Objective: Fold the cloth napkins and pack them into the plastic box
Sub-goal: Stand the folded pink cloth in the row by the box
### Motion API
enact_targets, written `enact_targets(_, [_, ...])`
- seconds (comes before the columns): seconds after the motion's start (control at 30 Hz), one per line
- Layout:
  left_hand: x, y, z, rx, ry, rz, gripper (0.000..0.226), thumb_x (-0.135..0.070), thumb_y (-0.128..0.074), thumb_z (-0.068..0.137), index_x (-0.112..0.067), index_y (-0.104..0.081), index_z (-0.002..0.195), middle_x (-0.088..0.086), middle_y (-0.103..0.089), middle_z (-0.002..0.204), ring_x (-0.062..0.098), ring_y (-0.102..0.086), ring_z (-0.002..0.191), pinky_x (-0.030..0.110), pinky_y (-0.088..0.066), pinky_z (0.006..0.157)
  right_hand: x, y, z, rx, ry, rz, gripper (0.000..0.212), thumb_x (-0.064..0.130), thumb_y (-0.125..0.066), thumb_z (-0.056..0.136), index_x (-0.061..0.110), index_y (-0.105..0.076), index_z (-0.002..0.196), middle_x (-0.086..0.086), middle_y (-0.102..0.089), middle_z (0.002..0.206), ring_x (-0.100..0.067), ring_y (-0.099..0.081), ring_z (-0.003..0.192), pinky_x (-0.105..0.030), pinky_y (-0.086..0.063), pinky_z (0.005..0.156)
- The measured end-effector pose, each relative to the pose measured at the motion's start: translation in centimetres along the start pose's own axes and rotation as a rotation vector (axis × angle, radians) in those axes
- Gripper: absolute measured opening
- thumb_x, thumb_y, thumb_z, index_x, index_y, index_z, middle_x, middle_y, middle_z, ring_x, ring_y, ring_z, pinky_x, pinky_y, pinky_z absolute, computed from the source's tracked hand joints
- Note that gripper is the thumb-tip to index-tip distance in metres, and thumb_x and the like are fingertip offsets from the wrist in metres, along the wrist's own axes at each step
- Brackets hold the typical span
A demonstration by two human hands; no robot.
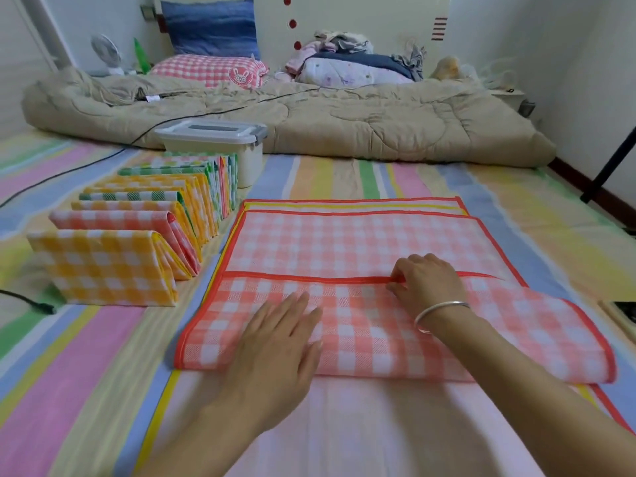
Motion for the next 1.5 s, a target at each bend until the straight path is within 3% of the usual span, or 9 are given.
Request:
enact_targets(0.17, [1.1, -2.3, 0.7, 0.064, 0.026, 0.013, 0.09, -0.067, 0.023, 0.088, -0.028, -0.015, 0.159, -0.006, -0.001, 0.165, 0.011, 0.005, 0.152, 0.036, 0.004, 0.119, -0.2, -1.4, 1.4, 0.0, -0.019, 0.034, 0.026, 0.041, -0.05, 0.098, 0.025, -0.063, 0.113, 0.003, -0.063, 0.113, -0.02, -0.054, 0.106, -0.03, -0.039, 0.089])
enact_targets(0.3, [1.6, -3.3, 0.9, 0.098, 0.054, 0.097, 0.071, -0.056, -0.004, 0.103, -0.02, -0.043, 0.151, 0.005, -0.033, 0.159, 0.022, -0.028, 0.148, 0.039, -0.017, 0.113, -0.4, -2.4, 1.9, 0.003, -0.032, 0.043, 0.029, 0.044, -0.051, 0.097, 0.025, -0.063, 0.115, 0.002, -0.061, 0.115, -0.021, -0.053, 0.108, -0.031, -0.04, 0.091])
enact_targets(0.43, [1.6, -3.6, 0.9, 0.077, 0.053, 0.06, 0.085, -0.064, 0.02, 0.091, -0.026, -0.014, 0.159, -0.001, 0.0, 0.166, 0.016, 0.004, 0.153, 0.037, 0.001, 0.122, -0.6, -2.9, 1.8, 0.016, -0.053, 0.095, 0.03, 0.043, -0.052, 0.096, 0.025, -0.061, 0.118, 0.002, -0.06, 0.119, -0.02, -0.051, 0.111, -0.031, -0.041, 0.093])
enact_targets(0.57, [2.0, -4.1, 0.6, 0.112, 0.081, 0.116, 0.071, -0.056, -0.004, 0.103, -0.02, -0.043, 0.151, 0.004, -0.033, 0.16, 0.022, -0.026, 0.149, 0.044, -0.015, 0.114, 0.1, -2.6, 0.7, 0.044, -0.111, 0.147, 0.044, 0.04, -0.05, 0.096, 0.027, -0.044, 0.138, -0.001, -0.045, 0.144, -0.024, -0.04, 0.131, -0.036, -0.031, 0.111])
enact_targets(0.73, [2.5, -4.8, 0.7, 0.132, 0.104, 0.151, 0.064, -0.053, -0.013, 0.102, -0.024, -0.049, 0.147, 0.002, -0.038, 0.157, 0.016, -0.026, 0.149, 0.057, -0.015, 0.111, 7.4, -4.2, -6.5, 0.31, 0.077, 0.203, 0.096, 0.077, 0.021, 0.069, 0.039, -0.001, 0.154, 0.008, 0.012, 0.162, -0.021, 0.022, 0.147, -0.048, 0.018, 0.115])
enact_targets(0.83, [2.5, -4.7, 0.7, 0.161, 0.11, 0.102, 0.081, -0.066, 0.01, 0.094, -0.032, -0.026, 0.157, -0.005, -0.009, 0.166, 0.011, 0.0, 0.153, 0.056, 0.001, 0.118, 7.0, -5.9, -9.9, 0.373, 0.111, 0.213, 0.111, 0.078, 0.041, 0.048, 0.044, 0.013, 0.15, 0.011, 0.027, 0.157, -0.02, 0.039, 0.136, -0.05, 0.03, 0.106])
enact_targets(0.93, [2.5, -4.6, 0.7, 0.168, 0.11, 0.037, 0.099, -0.074, 0.034, 0.069, -0.038, 0.007, 0.157, -0.014, 0.025, 0.161, 0.005, 0.029, 0.146, 0.052, 0.019, 0.117, 1.4, -6.4, -10.4, 0.354, -0.02, 0.17, 0.114, 0.084, 0.038, 0.044, 0.044, 0.018, 0.148, 0.017, 0.033, 0.152, -0.013, 0.032, 0.141, -0.049, 0.026, 0.111])
enact_targets(1.2, [5.6, -2.9, -0.1, 0.229, -0.017, 0.012, 0.092, -0.092, 0.017, 0.067, -0.053, 0.008, 0.151, -0.022, 0.027, 0.156, -0.004, 0.025, 0.144, 0.025, 0.01, 0.12, -10.9, -6.0, -12.6, 0.399, -0.376, 0.129, 0.096, 0.083, 0.003, 0.066, 0.041, 0.01, 0.152, 0.012, 0.024, 0.159, -0.015, 0.02, 0.147, -0.055, 0.012, 0.116])
enact_targets(1.5, [8.0, -3.7, -1.0, 0.196, -0.004, 0.046, 0.076, -0.084, 0.008, 0.084, -0.051, 0.011, 0.152, -0.014, 0.029, 0.16, 0.002, 0.031, 0.145, 0.044, 0.022, 0.117, -10.7, -6.3, -12.5, 0.366, -0.363, 0.152, 0.087, 0.081, -0.001, 0.076, 0.04, 0.013, 0.152, 0.011, 0.023, 0.159, -0.015, 0.021, 0.147, -0.057, 0.015, 0.115])
Point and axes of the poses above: each hand's wrist, its own z-axis towards the middle knuckle, its own y-axis out of the back of the hand, x = y × z, the point moved 9 cm from there along z, towards the middle knuckle
